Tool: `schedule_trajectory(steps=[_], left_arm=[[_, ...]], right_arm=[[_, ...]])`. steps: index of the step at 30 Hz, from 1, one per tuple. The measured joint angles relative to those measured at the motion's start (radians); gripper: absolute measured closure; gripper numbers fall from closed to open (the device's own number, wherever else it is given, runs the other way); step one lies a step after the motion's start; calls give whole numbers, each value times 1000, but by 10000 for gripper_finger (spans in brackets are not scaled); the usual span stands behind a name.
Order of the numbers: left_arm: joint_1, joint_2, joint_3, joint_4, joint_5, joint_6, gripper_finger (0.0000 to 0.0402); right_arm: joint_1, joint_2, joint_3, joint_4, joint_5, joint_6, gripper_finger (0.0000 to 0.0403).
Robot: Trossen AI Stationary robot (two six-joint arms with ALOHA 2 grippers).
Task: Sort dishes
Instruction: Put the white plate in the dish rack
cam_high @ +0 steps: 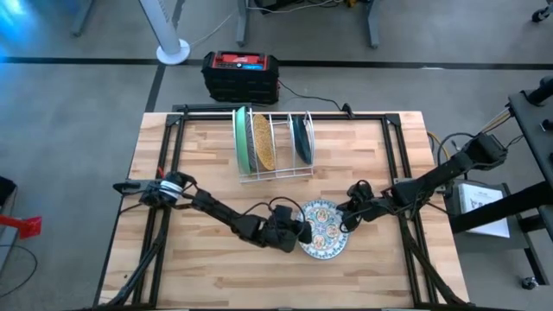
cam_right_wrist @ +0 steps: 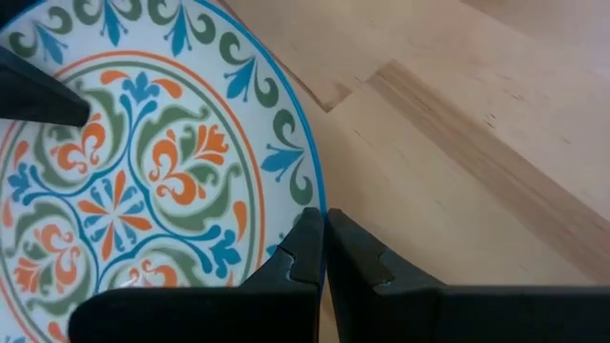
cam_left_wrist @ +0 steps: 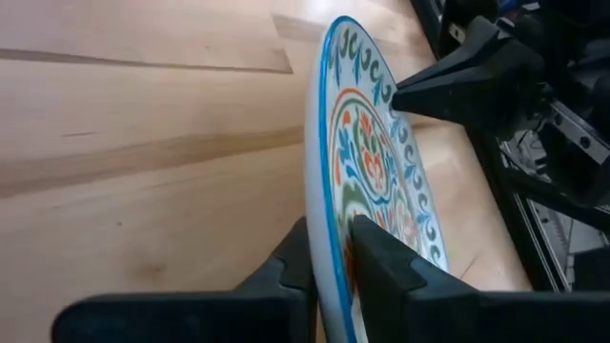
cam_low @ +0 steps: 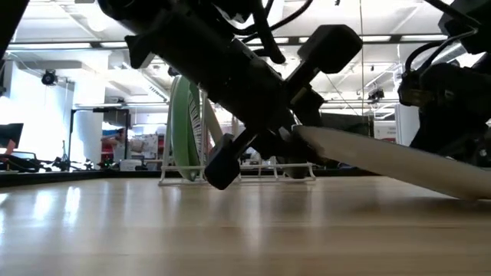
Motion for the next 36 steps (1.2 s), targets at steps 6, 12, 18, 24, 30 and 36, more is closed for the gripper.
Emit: schedule_trajectory(steps=[6, 12, 18, 24, 30, 36], left_arm=[[-25, 0, 0, 3, -69, 28, 369], [-51, -12, 2, 3, -155, 54, 375], [-60, -46, 2, -42, -188, 81, 380], [-64, -62, 71, -224, -205, 73, 380], [-67, -63, 254, -586, -206, 65, 380], [-95, -60, 508, -1150, -238, -51, 380]], right_arm=[[0, -47, 0, -18, -10, -5, 402], [-1, -144, 1, -78, -23, -3, 371], [-1, -220, -2, -107, -27, -21, 322], [-1, -261, -2, -170, -31, -17, 270], [-1, -284, -1, -229, -31, 23, 228], [-1, -296, -2, -316, -29, 59, 208]])
